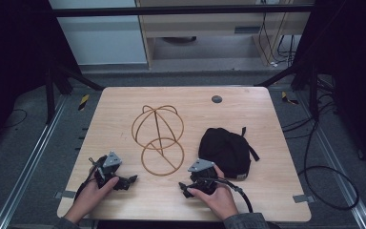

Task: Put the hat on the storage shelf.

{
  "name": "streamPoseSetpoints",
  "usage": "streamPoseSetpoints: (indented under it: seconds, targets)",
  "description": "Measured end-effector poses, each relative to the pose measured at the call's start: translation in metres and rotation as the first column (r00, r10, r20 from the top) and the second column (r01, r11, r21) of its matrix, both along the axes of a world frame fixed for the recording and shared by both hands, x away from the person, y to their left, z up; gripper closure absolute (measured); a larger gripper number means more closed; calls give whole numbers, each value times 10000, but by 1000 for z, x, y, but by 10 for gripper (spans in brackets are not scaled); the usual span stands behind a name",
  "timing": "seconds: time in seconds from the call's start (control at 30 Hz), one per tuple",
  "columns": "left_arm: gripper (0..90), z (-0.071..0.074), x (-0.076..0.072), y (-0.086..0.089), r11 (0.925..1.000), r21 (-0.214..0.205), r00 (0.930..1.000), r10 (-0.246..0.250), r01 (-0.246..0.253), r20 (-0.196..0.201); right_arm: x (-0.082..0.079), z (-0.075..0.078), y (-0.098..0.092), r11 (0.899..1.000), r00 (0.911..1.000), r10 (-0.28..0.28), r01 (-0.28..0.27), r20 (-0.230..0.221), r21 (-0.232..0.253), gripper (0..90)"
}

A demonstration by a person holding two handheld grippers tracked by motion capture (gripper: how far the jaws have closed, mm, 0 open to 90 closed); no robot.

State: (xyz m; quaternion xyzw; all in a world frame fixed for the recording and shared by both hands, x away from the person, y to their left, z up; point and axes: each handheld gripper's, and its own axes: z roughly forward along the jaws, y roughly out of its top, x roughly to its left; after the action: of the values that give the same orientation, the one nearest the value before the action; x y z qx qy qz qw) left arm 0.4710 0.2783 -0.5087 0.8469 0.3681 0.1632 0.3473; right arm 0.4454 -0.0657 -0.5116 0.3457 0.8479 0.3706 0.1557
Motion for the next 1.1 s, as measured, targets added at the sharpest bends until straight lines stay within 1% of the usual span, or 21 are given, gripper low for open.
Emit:
streamPoseSetpoints:
  seconds: [0.2,0.23,0.27,0.3,0.33,0.43,0.5,0.53,0.57,0.63,0.7,0.77,0.83,0.87,0.9,0.93,0.97,1.07,1.1]
  targets:
    - [0,0,0,0,10000,11,10000,-34,34,11,1,0,0,10000,10000,-32,32,4,-23,79]
    - [0,0,0,0,10000,3,10000,-32,32,8,1,0,0,10000,10000,-37,37,-32,-73,80]
    - [0,0,0,0,10000,1,10000,-30,30,8,0,4,0,9992,9996,-182,174,-231,-370,89]
    - [0,0,0,0,10000,1,10000,-30,30,8,0,4,0,9992,9996,-182,174,-231,-370,89]
    - [0,0,0,0,10000,4,10000,-34,34,9,-3,8,-2,9981,9995,-312,306,-103,-543,98]
    - [0,0,0,0,10000,3,10000,-31,31,10,-9,17,-7,9982,9992,-411,410,-13,-437,90]
    - [0,0,0,0,10000,18,10000,-30,30,21,-14,24,-12,9975,9987,-494,500,128,-500,87]
    - [0,0,0,0,10000,18,10000,-30,30,21,-14,24,-12,9975,9987,-494,500,128,-500,87]
    - [0,0,0,0,10000,1,10000,-30,30,9,-18,29,-18,9957,9966,-686,713,453,-596,87]
    - [0,0,0,0,10000,19,10000,-32,32,20,-24,35,-25,9928,9924,-941,994,788,-665,87]
    - [0,0,1,0,10000,36,10000,-42,42,36,-28,40,-32,9905,9890,-1106,1178,987,-707,85]
    - [0,0,0,0,10000,7,10000,-24,24,13,-32,46,-41,9860,9803,-1491,1573,1292,-557,87]
    - [0,0,0,0,10000,-4,10000,-24,24,2,-34,51,-51,9761,9651,-2078,2151,1594,-300,107]
    - [0,0,0,0,10000,-4,10000,-24,24,2,-34,51,-51,9761,9651,-2078,2151,1594,-300,107]
    - [0,0,0,0,10000,8,10000,-25,25,15,-35,53,-56,9709,9573,-2307,2382,1741,-233,114]
    - [0,0,0,0,10000,0,10000,-29,29,9,-38,57,-70,9562,9377,-2881,2926,1939,60,115]
    - [0,0,0,0,10000,12,10000,-38,38,15,-38,57,-72,9533,9332,-2972,3021,2020,71,116]
    - [0,0,1,0,10000,16,10000,-32,32,21,-38,59,-89,9337,9098,-3523,3576,2195,167,117]
    - [0,0,1,0,10000,16,10000,-32,32,21,-38,59,-89,9337,9098,-3523,3576,2195,167,117]
